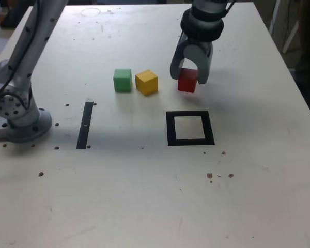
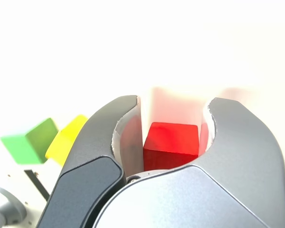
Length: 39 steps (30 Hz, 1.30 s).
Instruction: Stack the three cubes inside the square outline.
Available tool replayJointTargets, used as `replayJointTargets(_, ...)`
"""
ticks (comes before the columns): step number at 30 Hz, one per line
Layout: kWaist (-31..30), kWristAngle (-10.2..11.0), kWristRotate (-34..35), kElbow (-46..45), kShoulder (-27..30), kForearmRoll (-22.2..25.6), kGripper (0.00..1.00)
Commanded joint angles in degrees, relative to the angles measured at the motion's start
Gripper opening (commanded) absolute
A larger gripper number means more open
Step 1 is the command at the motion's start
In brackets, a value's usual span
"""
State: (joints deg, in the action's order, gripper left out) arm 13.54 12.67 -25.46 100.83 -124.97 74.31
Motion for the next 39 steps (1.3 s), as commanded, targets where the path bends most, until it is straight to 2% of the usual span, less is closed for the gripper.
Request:
replayJointTargets(1,-1.6,-0.7,1.8,-0.3,2.1,0.9,0.35)
replayJointTargets(8,-6.0,-4.1,7.7,-2.2,5.1,1.5,0.35)
replayJointTargets(12,-8.4,-5.3,11.8,-4.4,6.5,0.6,0.35)
replayJointTargets(24,-12.3,-6.1,19.8,-10.8,8.6,-3.3,0.35)
replayJointTargets(39,-14.5,-6.4,23.3,-13.0,7.5,-6.6,0.35)
